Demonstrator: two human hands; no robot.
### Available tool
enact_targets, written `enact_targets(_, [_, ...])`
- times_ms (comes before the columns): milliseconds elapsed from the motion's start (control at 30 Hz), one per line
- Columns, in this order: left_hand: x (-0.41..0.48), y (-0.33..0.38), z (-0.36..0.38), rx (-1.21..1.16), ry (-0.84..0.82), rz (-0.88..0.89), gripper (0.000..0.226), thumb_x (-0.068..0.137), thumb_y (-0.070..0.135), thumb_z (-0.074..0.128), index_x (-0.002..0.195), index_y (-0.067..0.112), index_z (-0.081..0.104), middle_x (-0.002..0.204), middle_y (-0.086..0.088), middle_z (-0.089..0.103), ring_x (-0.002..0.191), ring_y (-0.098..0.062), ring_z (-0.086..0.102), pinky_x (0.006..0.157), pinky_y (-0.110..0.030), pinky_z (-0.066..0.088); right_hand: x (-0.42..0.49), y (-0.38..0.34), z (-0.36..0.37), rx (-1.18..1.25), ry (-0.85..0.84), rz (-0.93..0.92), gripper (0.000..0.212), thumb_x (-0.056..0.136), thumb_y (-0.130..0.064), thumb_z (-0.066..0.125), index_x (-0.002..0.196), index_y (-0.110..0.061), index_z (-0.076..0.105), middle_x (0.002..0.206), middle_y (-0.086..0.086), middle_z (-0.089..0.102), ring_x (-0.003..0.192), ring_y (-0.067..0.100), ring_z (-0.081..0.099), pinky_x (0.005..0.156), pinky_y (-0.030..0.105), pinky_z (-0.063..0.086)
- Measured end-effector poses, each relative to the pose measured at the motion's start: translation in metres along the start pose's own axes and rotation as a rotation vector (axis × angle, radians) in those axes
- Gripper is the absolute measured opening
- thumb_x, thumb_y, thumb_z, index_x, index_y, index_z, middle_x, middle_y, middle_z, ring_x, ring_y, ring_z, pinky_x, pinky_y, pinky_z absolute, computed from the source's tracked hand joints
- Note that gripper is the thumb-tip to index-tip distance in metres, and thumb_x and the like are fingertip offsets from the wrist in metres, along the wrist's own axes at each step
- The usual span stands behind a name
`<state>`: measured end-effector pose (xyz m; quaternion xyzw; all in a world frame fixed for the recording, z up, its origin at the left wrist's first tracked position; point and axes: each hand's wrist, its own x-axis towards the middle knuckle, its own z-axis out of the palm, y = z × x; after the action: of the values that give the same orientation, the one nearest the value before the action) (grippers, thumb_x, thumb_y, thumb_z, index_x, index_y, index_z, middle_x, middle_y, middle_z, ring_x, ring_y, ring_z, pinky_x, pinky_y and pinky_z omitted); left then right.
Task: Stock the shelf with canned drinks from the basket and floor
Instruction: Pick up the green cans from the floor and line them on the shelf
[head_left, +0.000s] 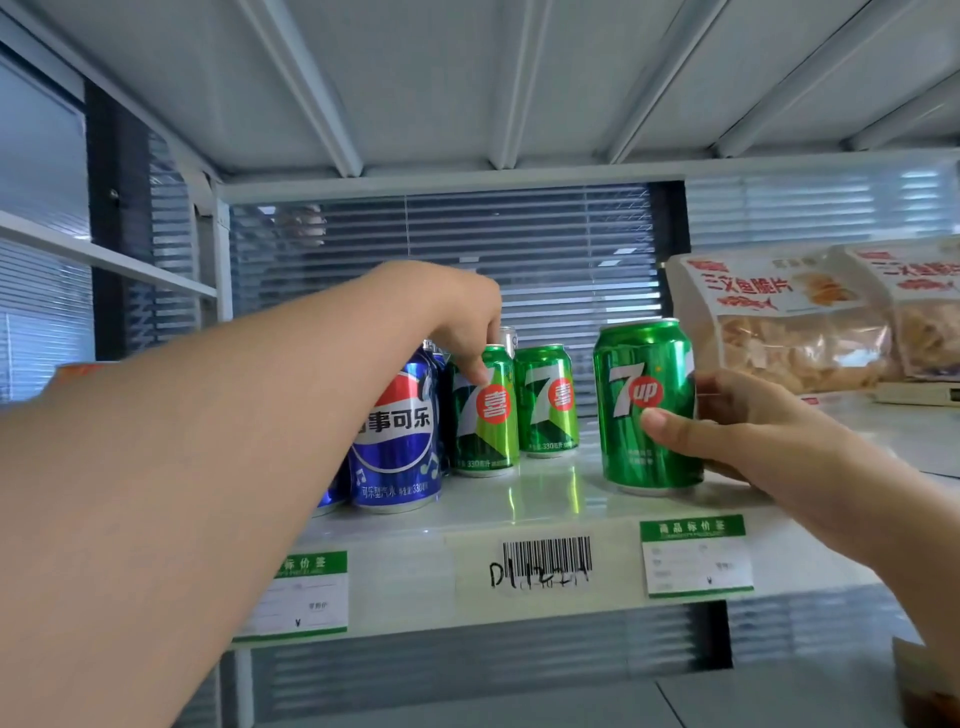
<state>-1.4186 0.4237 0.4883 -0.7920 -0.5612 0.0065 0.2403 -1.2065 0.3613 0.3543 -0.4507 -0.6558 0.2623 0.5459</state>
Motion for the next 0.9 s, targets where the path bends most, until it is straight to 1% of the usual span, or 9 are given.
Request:
enact_targets(100, [-0.002,-0.003,0.003,-0.047,0.027,0.015,0.032,0.080,0.034,0.072,0.110,0.022,0.071,0.101,0.008,0.069,0.094,-0.014,0.061,0.083,-0.032,0.051,0.000,0.000,-0.001,-0.014,-0.008,-0.010,0.083,0.039,-0.060,0.080,0.113,-0.024,0.062,0.100,-0.003,0.076,0.101,0.020,0.070,0.103,0.046,0.047])
enact_targets(333, [-0.003,-0.006,0.005,-0.085,0.056,0.039,0.031,0.079,0.031,0.074,0.108,0.024,0.072,0.096,0.010,0.070,0.091,-0.012,0.062,0.078,-0.030,0.050,0.003,0.004,-0.002,-0.018,-0.021,-0.020,0.090,0.040,-0.063,0.085,0.117,-0.024,0.061,0.107,-0.001,0.074,0.104,0.020,0.069,0.102,0.046,0.047])
enact_targets(433, [-0.002,-0.008,0.007,-0.079,0.062,0.021,0.029,0.077,0.033,0.075,0.104,0.022,0.073,0.097,0.008,0.071,0.092,-0.014,0.064,0.086,-0.036,0.053,0.006,0.007,-0.003,-0.046,0.004,-0.003,0.107,0.025,-0.073,0.086,0.117,-0.025,0.059,0.108,0.000,0.074,0.103,0.021,0.070,0.100,0.045,0.049])
enact_targets(567, [-0.001,-0.009,0.008,-0.079,0.057,0.011,0.030,0.077,0.033,0.076,0.105,0.021,0.073,0.098,0.008,0.070,0.095,-0.016,0.063,0.088,-0.038,0.053,0.009,0.001,0.011,-0.260,0.085,0.043,0.118,0.025,-0.078,0.078,0.124,-0.022,0.045,0.113,0.000,0.063,0.102,0.022,0.064,0.091,0.045,0.054])
enact_targets(633, [-0.001,-0.007,0.006,-0.082,0.063,0.003,0.036,0.077,0.032,0.077,0.110,0.022,0.070,0.091,0.010,0.064,0.095,-0.016,0.062,0.087,-0.037,0.052,0.014,-0.003,0.020,-0.415,0.108,0.064,0.127,0.025,-0.081,0.071,0.132,-0.021,0.036,0.120,0.002,0.056,0.108,0.022,0.057,0.096,0.044,0.051])
enact_targets(700, [-0.001,-0.006,0.006,-0.073,0.061,0.001,0.039,0.077,0.032,0.077,0.113,0.022,0.068,0.082,0.012,0.058,0.091,-0.016,0.060,0.081,-0.033,0.051,0.014,-0.006,0.018,-0.461,0.048,0.098,0.138,0.024,-0.086,0.070,0.138,-0.018,0.034,0.125,0.003,0.054,0.114,0.023,0.054,0.102,0.045,0.047])
enact_targets(767, [0.000,-0.005,0.006,-0.056,0.060,0.004,0.038,0.077,0.032,0.076,0.112,0.021,0.068,0.082,0.011,0.060,0.089,-0.016,0.059,0.079,-0.032,0.050,0.010,-0.010,0.005,-0.205,-0.063,0.123,0.123,0.033,-0.075,0.085,0.136,-0.019,0.046,0.122,0.002,0.065,0.115,0.023,0.061,0.105,0.048,0.045])
enact_targets(833, [0.001,-0.006,0.006,-0.055,0.060,-0.001,0.041,0.077,0.032,0.077,0.115,0.022,0.067,0.096,0.007,0.065,0.090,-0.016,0.057,0.081,-0.033,0.050,0.004,-0.012,-0.005,0.050,-0.138,0.109,0.082,0.052,-0.040,0.095,0.123,-0.015,0.062,0.112,0.007,0.073,0.109,0.027,0.068,0.105,0.050,0.046])
enact_targets(900, [0.002,-0.007,0.006,-0.058,0.062,-0.004,0.044,0.076,0.032,0.077,0.117,0.022,0.066,0.103,0.005,0.065,0.090,-0.016,0.055,0.083,-0.034,0.050,0.008,-0.007,-0.005,0.001,-0.098,0.080,0.047,0.063,-0.023,0.084,0.106,-0.012,0.070,0.101,0.007,0.076,0.102,0.027,0.071,0.101,0.047,0.048])
